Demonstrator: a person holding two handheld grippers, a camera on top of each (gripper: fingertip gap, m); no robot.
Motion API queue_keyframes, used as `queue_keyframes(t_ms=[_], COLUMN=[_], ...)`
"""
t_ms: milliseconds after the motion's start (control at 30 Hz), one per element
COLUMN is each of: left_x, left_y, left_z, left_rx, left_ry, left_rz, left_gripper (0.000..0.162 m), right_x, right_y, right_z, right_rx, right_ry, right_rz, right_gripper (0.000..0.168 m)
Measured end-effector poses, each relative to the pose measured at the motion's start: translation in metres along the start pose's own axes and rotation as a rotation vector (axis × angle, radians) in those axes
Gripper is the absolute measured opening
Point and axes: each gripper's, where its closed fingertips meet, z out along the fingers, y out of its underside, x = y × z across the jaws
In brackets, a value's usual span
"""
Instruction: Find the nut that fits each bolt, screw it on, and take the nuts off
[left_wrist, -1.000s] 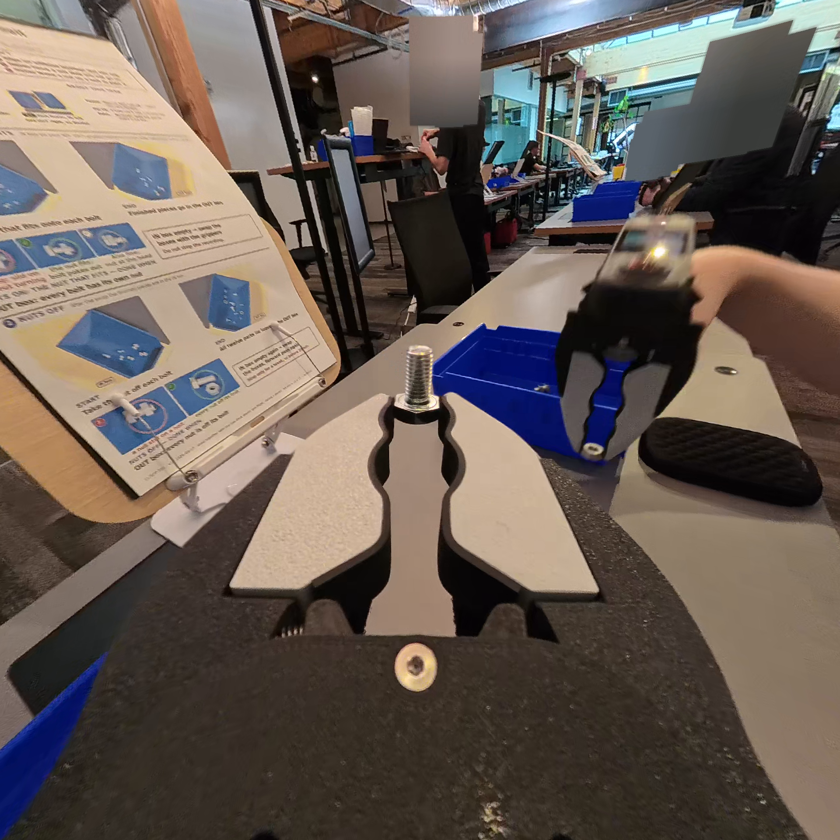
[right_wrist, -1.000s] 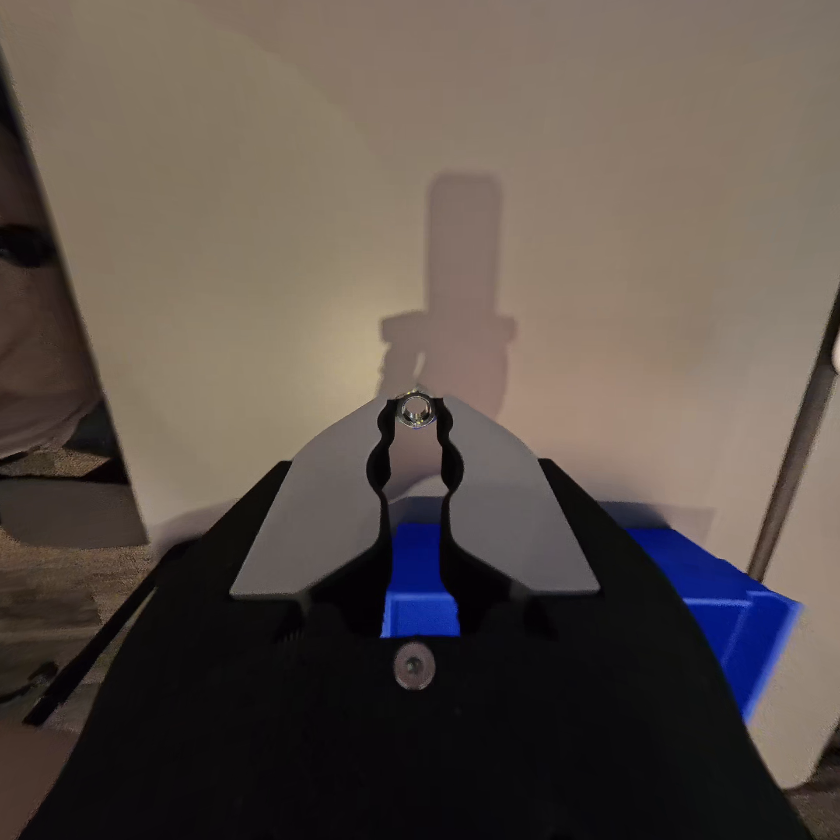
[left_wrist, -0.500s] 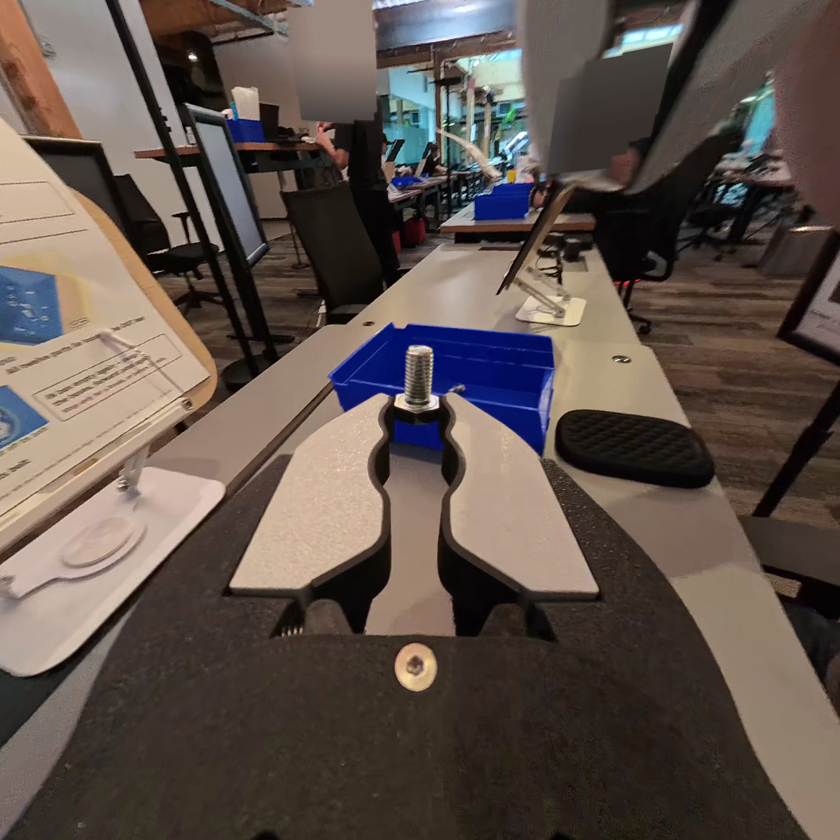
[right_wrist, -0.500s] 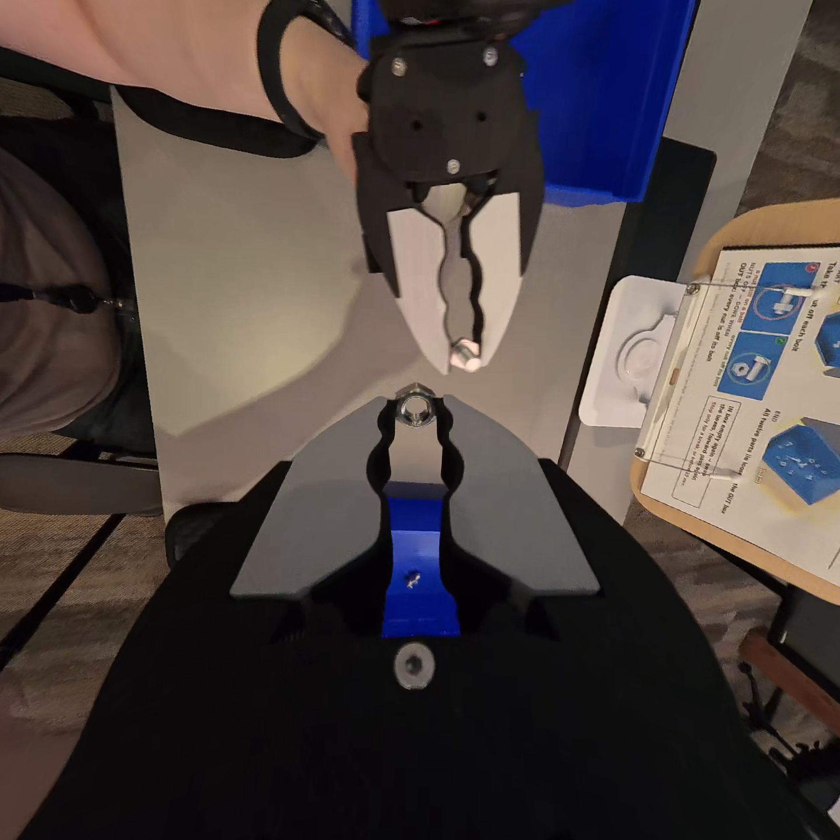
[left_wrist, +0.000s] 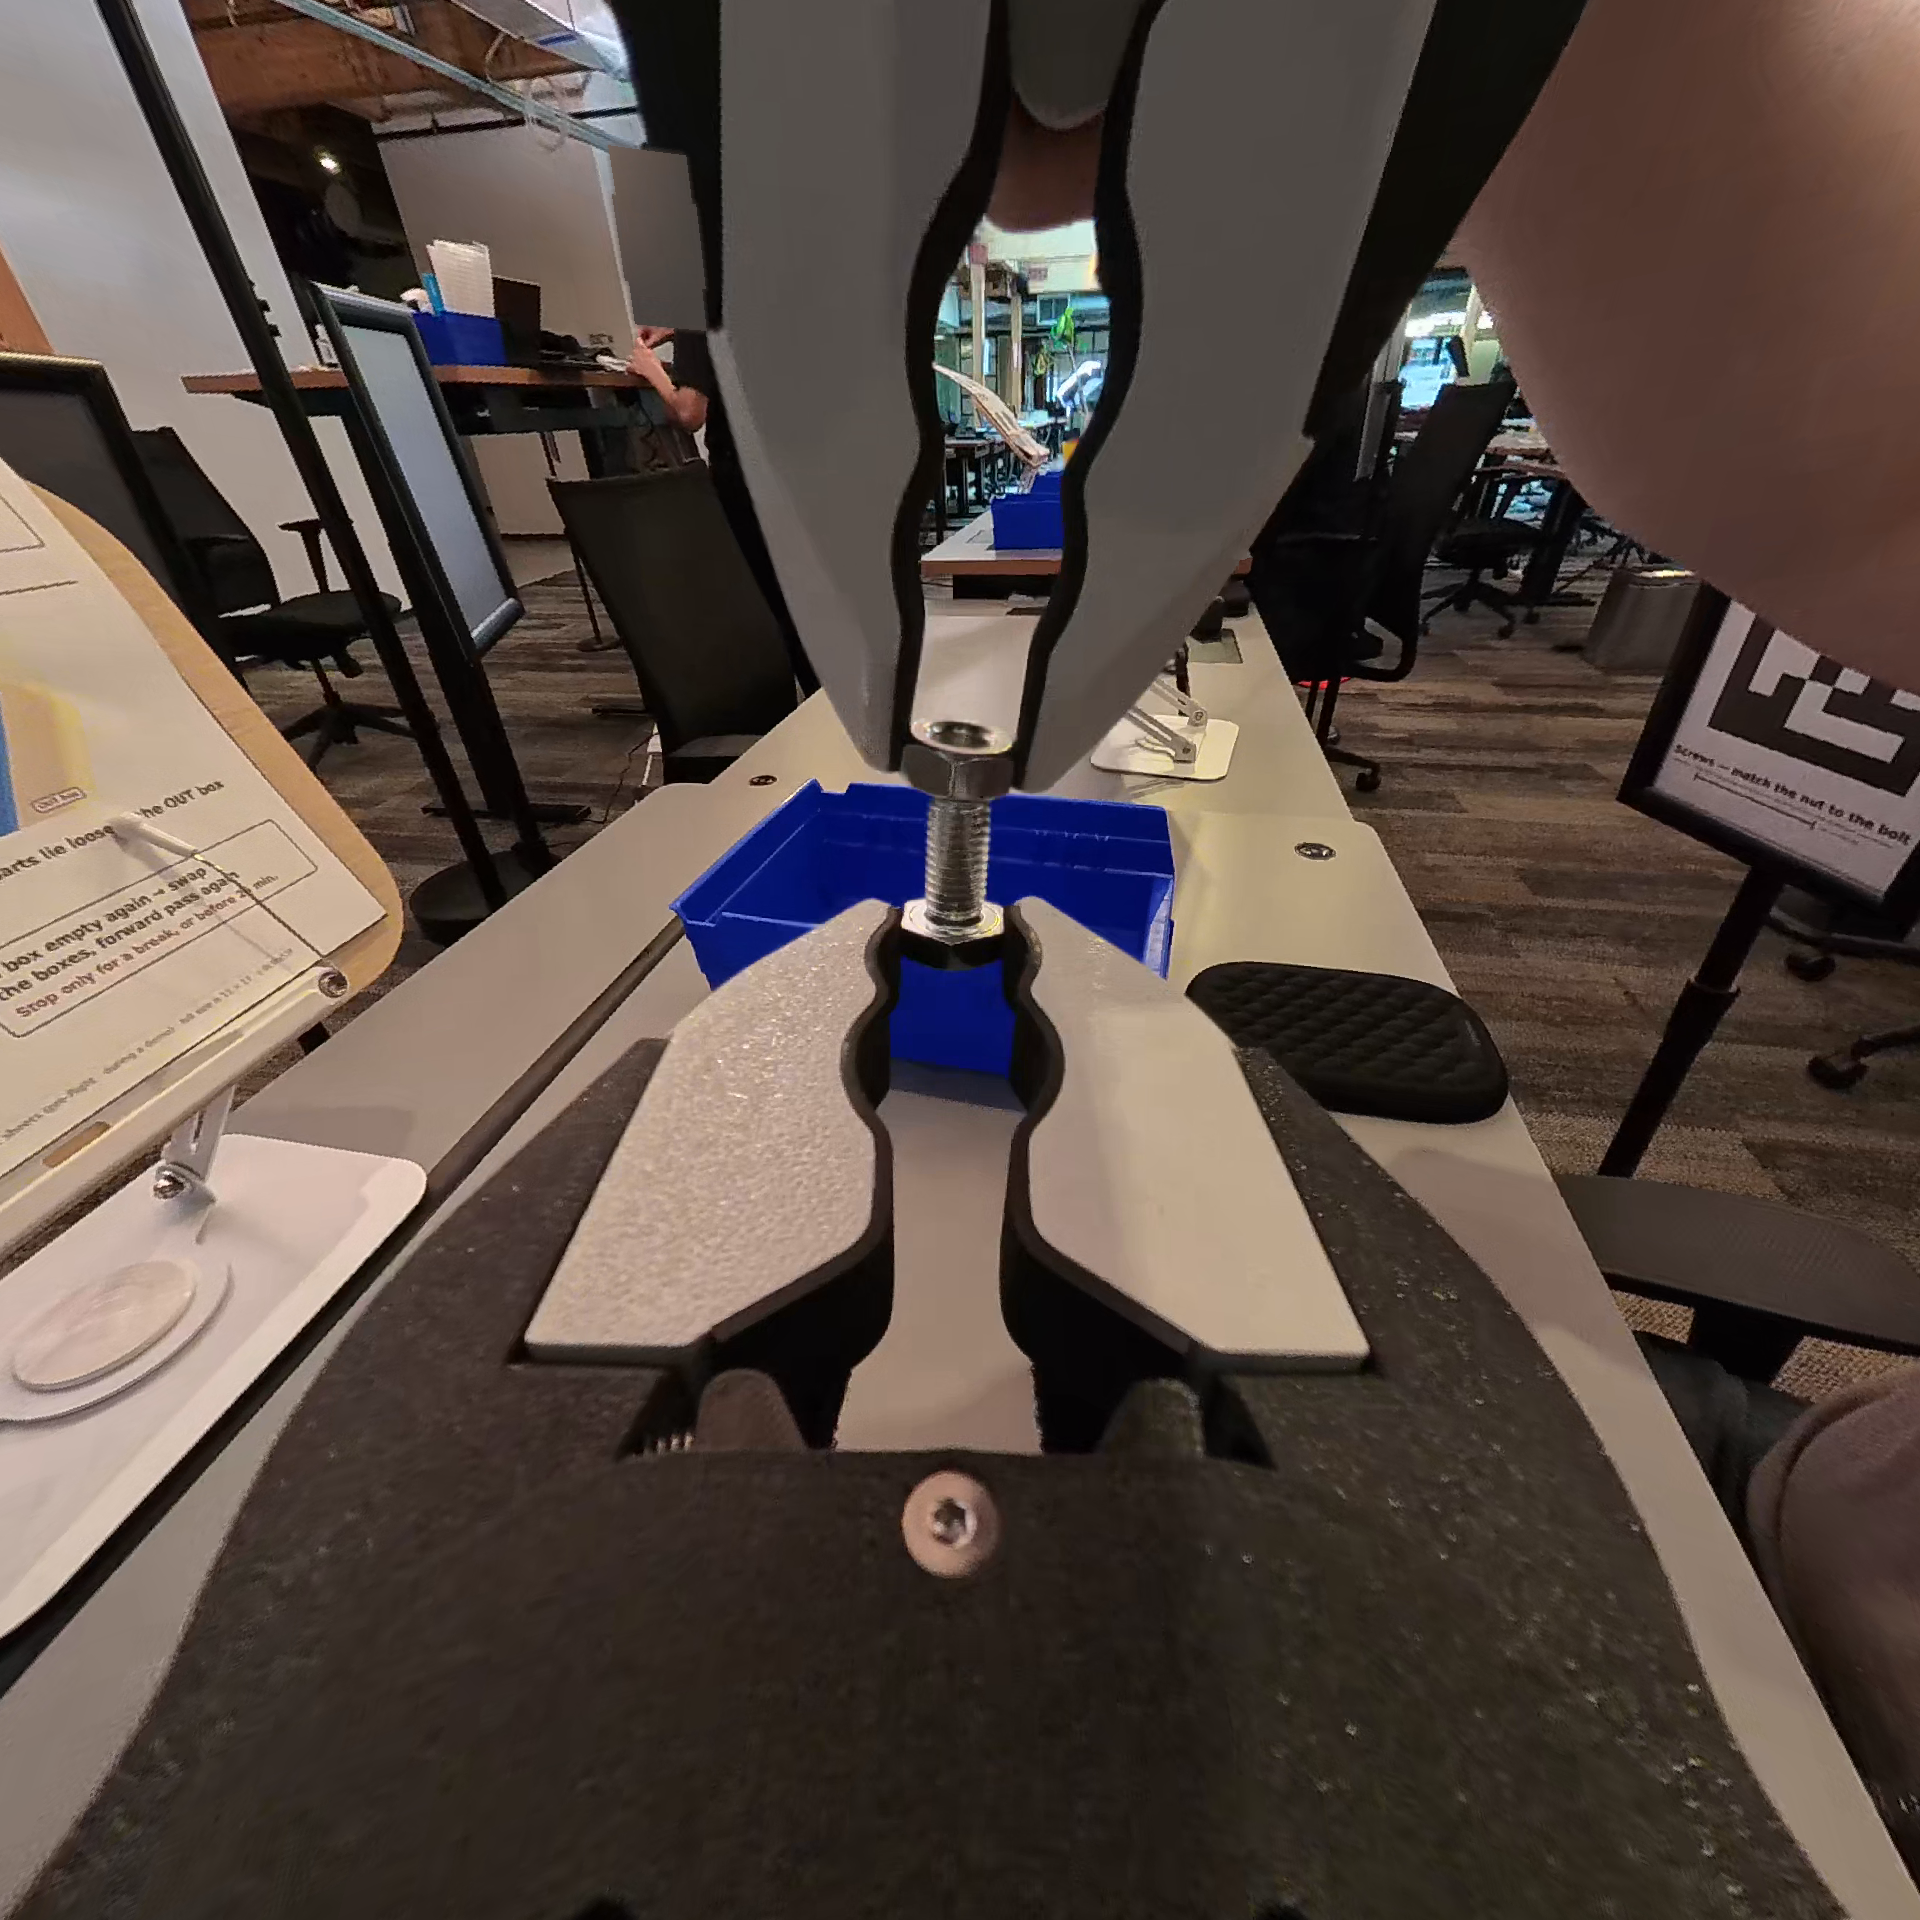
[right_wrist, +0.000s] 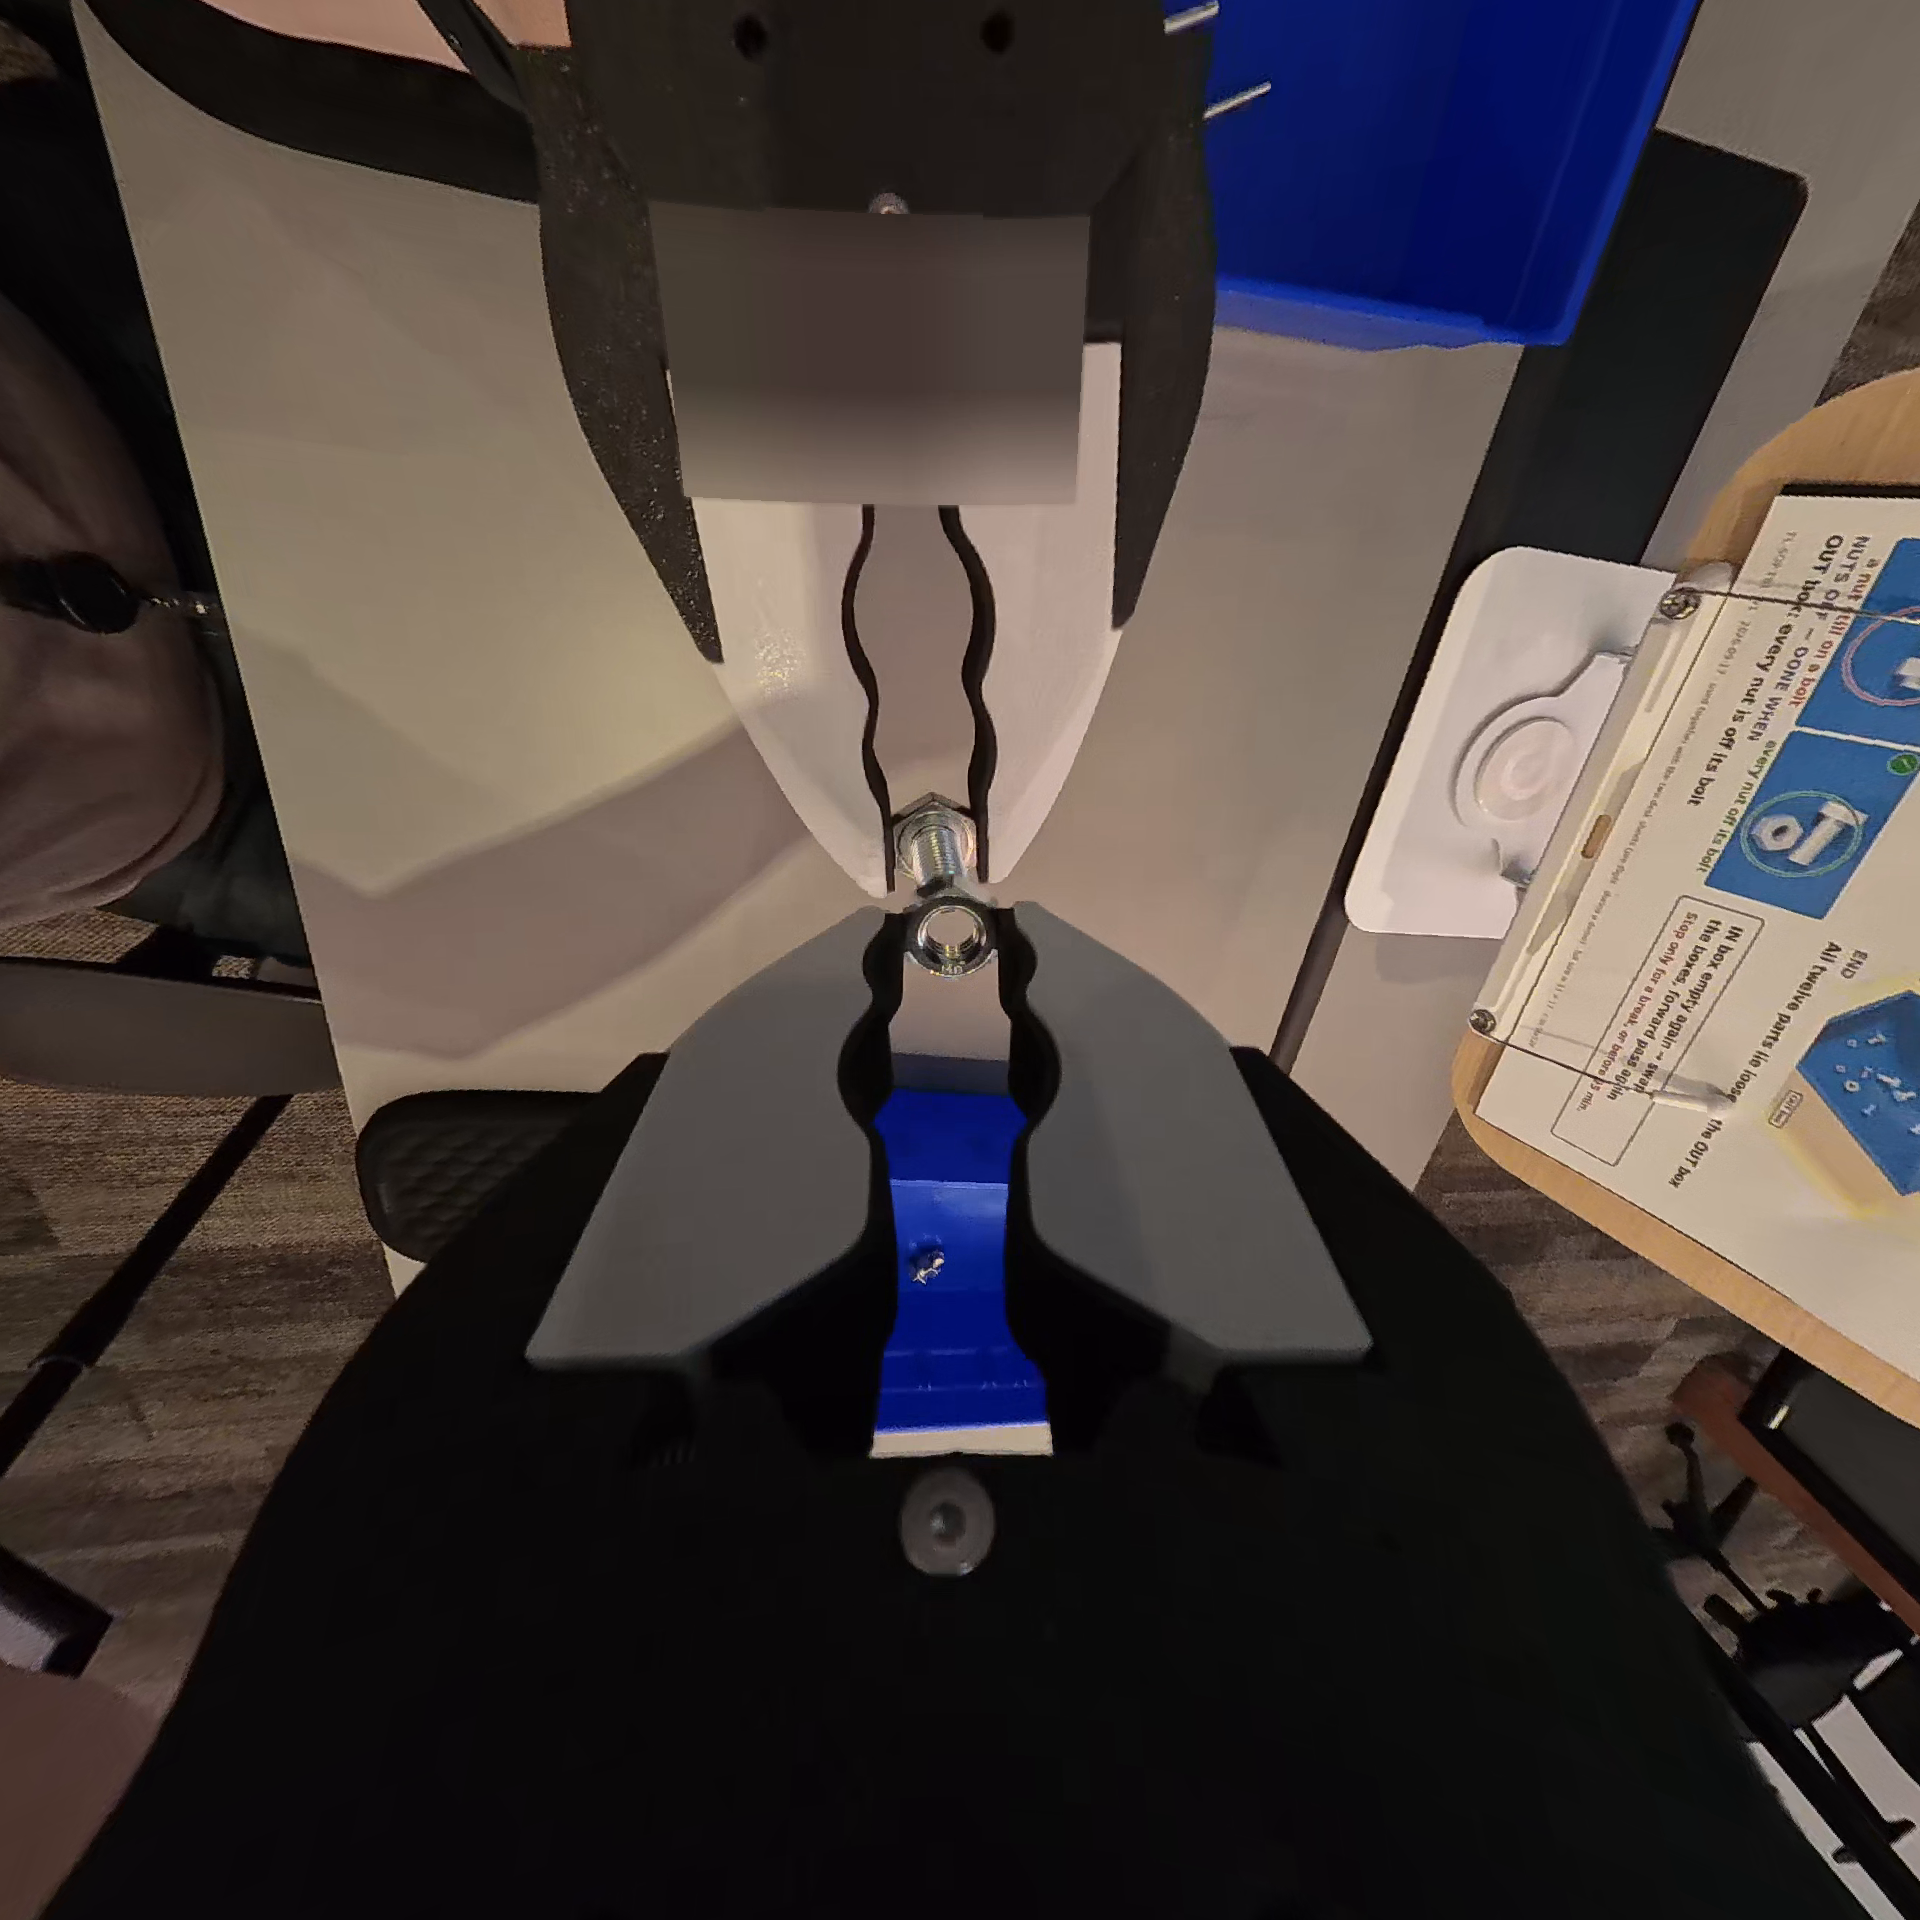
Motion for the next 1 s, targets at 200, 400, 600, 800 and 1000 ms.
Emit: queue_keyframes(t_ms=[200, 400, 600, 800, 1000], left_x=[0.005, 0.018, 0.040, 0.067, 0.081], left_y=[0.001, -0.002, -0.008, -0.022, -0.021], left_z=[0.000, -0.002, -0.012, -0.032, -0.034], left_rx=[-0.011, 0.010, 0.044, 0.130, 0.105], left_ry=[0.027, 0.137, 0.338, 0.579, 0.610], left_rz=[0.019, -0.022, -0.103, -0.140, -0.076], left_gripper=[0.018, 0.018, 0.018, 0.018, 0.018], right_x=[-0.006, -0.017, -0.034, -0.058, -0.072], right_y=[-0.004, -0.006, -0.013, -0.032, -0.034], right_z=[0.002, -0.001, -0.008, -0.022, -0.024], right_rx=[-0.009, -0.028, -0.016, 0.073, 0.034], right_ry=[-0.037, -0.073, -0.116, -0.159, -0.166], right_rz=[-0.023, -0.095, -0.206, -0.298, -0.332], right_gripper=[0.019, 0.019, 0.019, 0.019, 0.019])
